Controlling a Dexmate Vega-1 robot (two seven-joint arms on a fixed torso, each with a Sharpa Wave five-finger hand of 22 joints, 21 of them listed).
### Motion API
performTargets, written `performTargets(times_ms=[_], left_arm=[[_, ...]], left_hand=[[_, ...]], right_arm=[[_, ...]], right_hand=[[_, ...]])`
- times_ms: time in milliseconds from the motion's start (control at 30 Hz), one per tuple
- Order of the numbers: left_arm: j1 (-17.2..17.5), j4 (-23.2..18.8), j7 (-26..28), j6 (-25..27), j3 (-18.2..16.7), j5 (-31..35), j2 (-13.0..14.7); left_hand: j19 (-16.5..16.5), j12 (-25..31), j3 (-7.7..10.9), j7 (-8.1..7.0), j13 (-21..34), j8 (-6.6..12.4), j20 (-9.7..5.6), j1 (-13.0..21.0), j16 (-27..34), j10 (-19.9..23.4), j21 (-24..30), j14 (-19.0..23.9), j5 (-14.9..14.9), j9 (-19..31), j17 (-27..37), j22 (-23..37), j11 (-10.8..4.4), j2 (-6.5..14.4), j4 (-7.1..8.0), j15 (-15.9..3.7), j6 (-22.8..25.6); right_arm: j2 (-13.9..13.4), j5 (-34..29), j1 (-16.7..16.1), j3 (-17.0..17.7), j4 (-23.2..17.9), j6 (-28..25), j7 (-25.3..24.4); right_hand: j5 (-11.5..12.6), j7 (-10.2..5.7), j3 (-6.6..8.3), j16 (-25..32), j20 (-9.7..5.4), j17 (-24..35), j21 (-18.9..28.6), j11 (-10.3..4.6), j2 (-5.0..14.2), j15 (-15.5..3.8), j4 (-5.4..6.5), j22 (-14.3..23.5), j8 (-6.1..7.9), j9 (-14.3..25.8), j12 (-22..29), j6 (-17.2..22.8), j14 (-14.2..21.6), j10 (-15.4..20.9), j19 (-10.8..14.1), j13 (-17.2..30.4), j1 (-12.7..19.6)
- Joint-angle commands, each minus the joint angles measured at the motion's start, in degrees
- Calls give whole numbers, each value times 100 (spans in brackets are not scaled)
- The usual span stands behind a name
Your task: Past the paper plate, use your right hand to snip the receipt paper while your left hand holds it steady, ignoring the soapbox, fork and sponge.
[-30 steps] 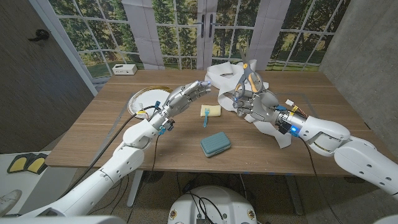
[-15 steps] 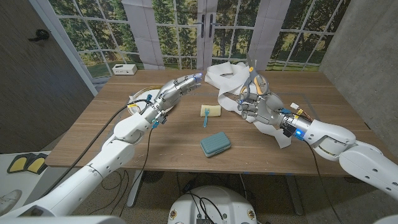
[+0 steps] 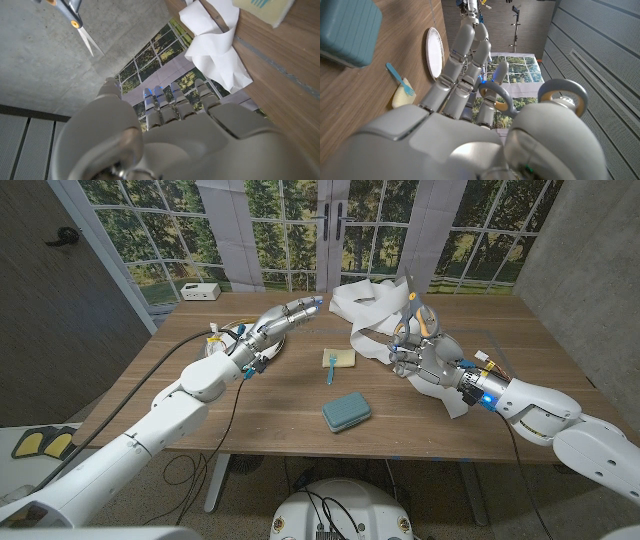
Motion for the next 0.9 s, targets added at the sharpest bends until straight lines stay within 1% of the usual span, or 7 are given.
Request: performTargets(times_ms=[33,200,400,600,700,800,900], left_arm=[[-254,23,604,627,241,627,-152],[-204,-26,854,799,249,703,-175],[-201,-148,1074,1074,256,901,-86],[-219,-227,1257,1383,240,952,-67],[-258,-188,1304,1437,263,974,-91],[-344,-123,1320,1493,336,1080,-97],[-413,-70,1452,1561,426,1219,-195]], left_hand=[[-17,5,-45,12,2,-15,64,-89,-14,-47,18,-59,9,-2,-6,21,17,-41,-1,-191,-96],[3,13,-74,2,-3,14,68,-134,-7,-75,26,-57,14,-4,-10,22,-16,-80,3,-174,-123],[13,34,-90,15,-5,39,65,-158,-3,-62,29,-55,19,-5,-14,22,-30,-107,0,-168,-122],[16,57,-119,67,-9,41,58,-209,-1,-45,30,-60,23,-7,-20,22,-47,-142,9,-171,-188],[16,70,-134,91,-15,51,67,-235,-1,-25,30,-65,24,-9,-24,22,-90,-161,12,-178,-196],[24,62,-147,119,-24,50,69,-253,-23,-57,32,-122,27,-10,-31,22,-59,-181,9,-144,-239],[25,54,-158,119,-39,45,68,-265,-58,-99,32,-223,34,-12,-47,22,-45,-206,-2,-135,-320]], right_arm=[[102,-41,-112,144,51,-20,40],[130,-63,-160,211,32,-27,30],[128,-115,-157,204,15,-51,87],[195,-111,-181,207,14,-44,47],[237,-148,-194,179,29,10,75],[249,-180,-226,163,7,34,79],[229,-239,-313,203,-70,34,-2]], right_hand=[[59,-4,5,2,-153,-9,-29,15,59,-23,-20,25,-26,10,26,-20,-44,64,50,-24,56],[64,-11,10,24,-156,-29,-45,18,76,-29,-28,26,-37,24,30,-22,-4,73,63,-30,77],[65,-11,-2,30,-157,-35,-67,38,74,-13,-27,26,-85,21,20,-79,-26,61,75,-47,70],[67,-15,-3,34,-147,-52,-92,41,88,-15,-26,27,-131,20,3,-136,-32,62,74,-82,70],[69,-12,6,39,-153,-60,-99,44,108,-13,-29,28,-155,8,2,-153,-26,61,82,-85,84],[71,-6,12,44,-155,-63,-109,37,122,-22,-34,29,-190,-18,-18,-175,-27,58,81,-117,98],[73,-5,23,44,-155,-74,-117,46,143,-28,-40,30,-232,-51,-32,-200,-29,53,92,-139,120]])
